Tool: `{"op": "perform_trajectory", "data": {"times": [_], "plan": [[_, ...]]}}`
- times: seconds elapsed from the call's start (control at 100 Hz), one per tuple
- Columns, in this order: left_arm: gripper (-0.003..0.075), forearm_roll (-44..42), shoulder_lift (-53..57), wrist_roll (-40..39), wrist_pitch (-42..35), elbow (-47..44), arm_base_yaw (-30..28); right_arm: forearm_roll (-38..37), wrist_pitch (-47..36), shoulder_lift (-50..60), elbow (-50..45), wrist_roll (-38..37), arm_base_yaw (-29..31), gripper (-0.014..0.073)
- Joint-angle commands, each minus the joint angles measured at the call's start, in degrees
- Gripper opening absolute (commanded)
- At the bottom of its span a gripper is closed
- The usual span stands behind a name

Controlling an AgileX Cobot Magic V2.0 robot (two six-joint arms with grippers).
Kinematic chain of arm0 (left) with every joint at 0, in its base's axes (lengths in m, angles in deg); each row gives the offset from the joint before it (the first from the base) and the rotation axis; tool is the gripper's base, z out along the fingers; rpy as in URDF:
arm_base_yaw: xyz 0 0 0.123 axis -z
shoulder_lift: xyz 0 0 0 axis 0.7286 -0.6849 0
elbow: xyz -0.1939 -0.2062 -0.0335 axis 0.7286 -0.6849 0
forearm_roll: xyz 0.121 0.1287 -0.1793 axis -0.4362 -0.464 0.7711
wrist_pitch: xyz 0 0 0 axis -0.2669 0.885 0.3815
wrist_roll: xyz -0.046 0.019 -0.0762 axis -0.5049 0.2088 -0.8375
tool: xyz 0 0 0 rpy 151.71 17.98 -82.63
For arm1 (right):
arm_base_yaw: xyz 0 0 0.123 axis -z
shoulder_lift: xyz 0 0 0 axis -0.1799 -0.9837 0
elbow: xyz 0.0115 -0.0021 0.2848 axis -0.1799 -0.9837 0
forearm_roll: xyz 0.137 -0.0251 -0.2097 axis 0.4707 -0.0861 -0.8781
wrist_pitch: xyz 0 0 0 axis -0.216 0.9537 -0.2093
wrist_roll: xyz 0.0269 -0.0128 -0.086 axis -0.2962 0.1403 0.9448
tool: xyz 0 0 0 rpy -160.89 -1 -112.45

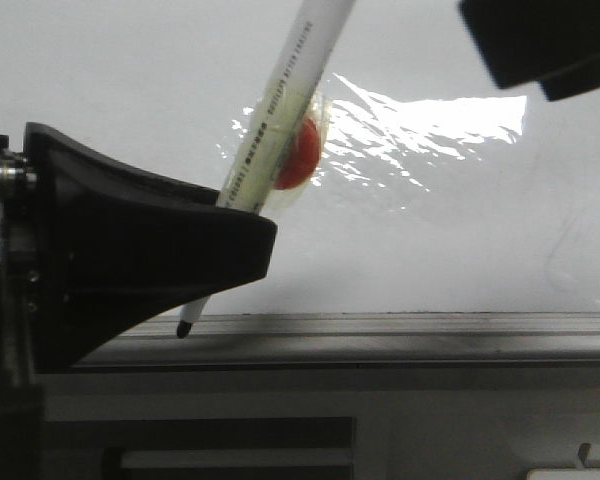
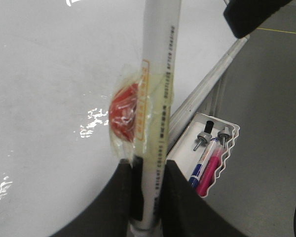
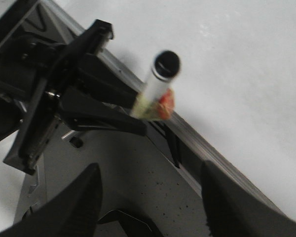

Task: Write number 9 on whiteboard

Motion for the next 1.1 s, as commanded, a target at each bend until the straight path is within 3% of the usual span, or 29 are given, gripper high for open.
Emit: {"op": "perform_trajectory", "data": {"times": [0.0,0.15,0.43,0.73,0.85,0.92,1.09], "plan": [[-0.0020,-2.6,1.3,0.1,-5.3,1.3,-0.2,0.1,-5.6,-2.5,3.3,0.7,-2.0,0.0387],[-0.0020,-6.8,1.3,0.1,-6.4,1.3,-0.2,0.1,-6.9,-7.6,5.9,0.7,-2.3,0.0387],[-0.0020,-7.0,1.3,0.1,-6.6,1.3,-0.2,0.1,-7.2,-14.4,10.4,0.5,-2.2,0.0371],[-0.0020,-7.0,1.3,0.1,-6.6,1.3,-0.2,0.1,-7.0,-15.0,10.7,0.5,-2.2,-0.0023],[-0.0014,-7.0,1.3,0.1,-6.2,1.3,-0.2,0.0,-7.0,-15.0,10.7,0.5,-2.2,-0.0069],[0.0034,-7.0,1.3,0.1,-6.2,1.3,-0.2,-0.3,-7.0,-15.0,10.7,0.5,-2.2,-0.0069],[0.0237,-6.5,1.3,0.1,-6.1,1.3,-0.2,-0.6,-6.8,-15.0,10.7,0.5,-2.2,-0.0069]]}}
